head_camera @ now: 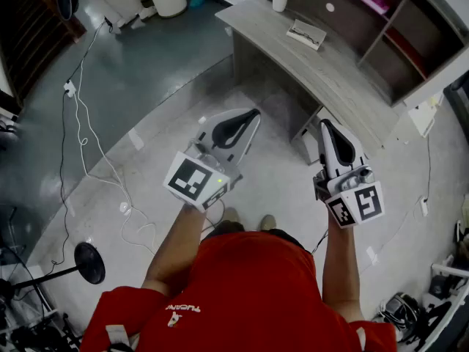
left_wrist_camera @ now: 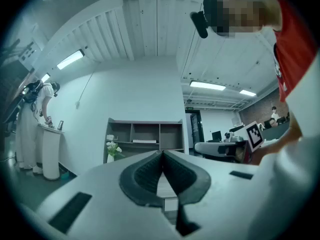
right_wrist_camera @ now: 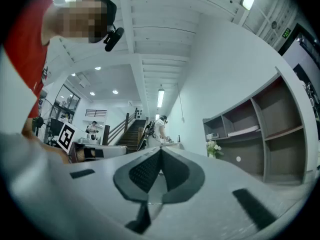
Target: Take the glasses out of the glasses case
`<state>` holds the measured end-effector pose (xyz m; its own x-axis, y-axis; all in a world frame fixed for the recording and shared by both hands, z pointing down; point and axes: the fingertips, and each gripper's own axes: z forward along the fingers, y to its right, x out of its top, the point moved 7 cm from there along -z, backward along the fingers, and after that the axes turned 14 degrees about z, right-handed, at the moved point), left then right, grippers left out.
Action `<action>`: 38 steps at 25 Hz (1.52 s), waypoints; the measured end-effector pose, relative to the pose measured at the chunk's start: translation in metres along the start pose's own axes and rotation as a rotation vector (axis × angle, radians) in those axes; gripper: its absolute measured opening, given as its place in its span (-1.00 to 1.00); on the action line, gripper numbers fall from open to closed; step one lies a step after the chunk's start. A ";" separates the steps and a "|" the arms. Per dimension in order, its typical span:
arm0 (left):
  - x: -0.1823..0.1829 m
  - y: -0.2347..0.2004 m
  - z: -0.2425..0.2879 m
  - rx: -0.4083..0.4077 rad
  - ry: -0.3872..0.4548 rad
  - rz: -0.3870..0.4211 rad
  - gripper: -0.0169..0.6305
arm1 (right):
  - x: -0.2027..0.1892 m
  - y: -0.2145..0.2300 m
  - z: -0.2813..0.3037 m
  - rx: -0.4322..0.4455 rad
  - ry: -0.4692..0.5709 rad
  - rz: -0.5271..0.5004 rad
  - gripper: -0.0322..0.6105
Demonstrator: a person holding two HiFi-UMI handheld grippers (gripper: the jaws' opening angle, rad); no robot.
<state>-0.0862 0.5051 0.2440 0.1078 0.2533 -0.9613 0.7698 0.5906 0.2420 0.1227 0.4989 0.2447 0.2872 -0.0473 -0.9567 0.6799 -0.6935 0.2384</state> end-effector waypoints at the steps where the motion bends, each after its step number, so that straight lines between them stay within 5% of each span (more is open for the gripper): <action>1: 0.000 -0.002 0.000 -0.001 0.001 0.001 -0.92 | -0.001 -0.001 0.002 0.000 -0.001 -0.002 -0.89; 22: -0.036 -0.098 -0.024 0.019 0.017 -0.020 -0.91 | -0.036 -0.015 0.075 -0.022 -0.010 0.045 -0.89; 30: -0.057 -0.137 0.022 0.021 0.016 -0.010 -0.92 | -0.031 0.040 0.118 -0.044 0.008 0.014 -0.89; 38: -0.088 -0.181 0.130 0.017 -0.023 0.019 -0.92 | -0.022 0.145 0.176 -0.059 -0.001 -0.019 -0.89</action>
<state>-0.1533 0.2762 0.2677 0.1361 0.2467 -0.9595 0.7784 0.5725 0.2576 0.0959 0.2725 0.2714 0.2736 -0.0351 -0.9612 0.7236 -0.6509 0.2297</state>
